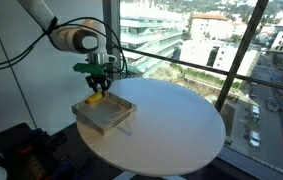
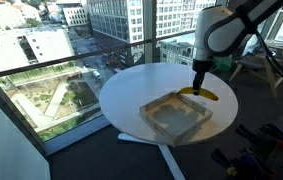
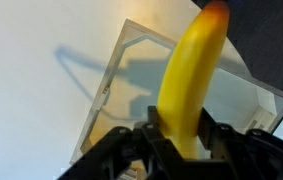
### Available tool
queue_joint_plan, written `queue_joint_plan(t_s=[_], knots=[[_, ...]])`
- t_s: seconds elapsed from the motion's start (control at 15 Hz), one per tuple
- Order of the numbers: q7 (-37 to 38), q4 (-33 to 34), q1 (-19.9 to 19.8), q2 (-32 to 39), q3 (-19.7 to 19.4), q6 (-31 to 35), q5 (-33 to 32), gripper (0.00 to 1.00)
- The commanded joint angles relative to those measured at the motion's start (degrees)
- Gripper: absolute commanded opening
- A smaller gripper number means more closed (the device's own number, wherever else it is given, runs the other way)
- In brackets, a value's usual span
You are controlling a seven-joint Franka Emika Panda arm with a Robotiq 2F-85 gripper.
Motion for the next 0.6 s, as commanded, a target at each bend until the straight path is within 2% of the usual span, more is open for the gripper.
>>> queue_joint_plan(t_s=[0.0, 0.53], knots=[[1.6, -1.9, -0.4, -3.9, -1.0, -1.3, 0.4, 0.16], [1.6, -3.7, -1.6, -6.6, -3.3, -1.1, 0.3, 0.16]])
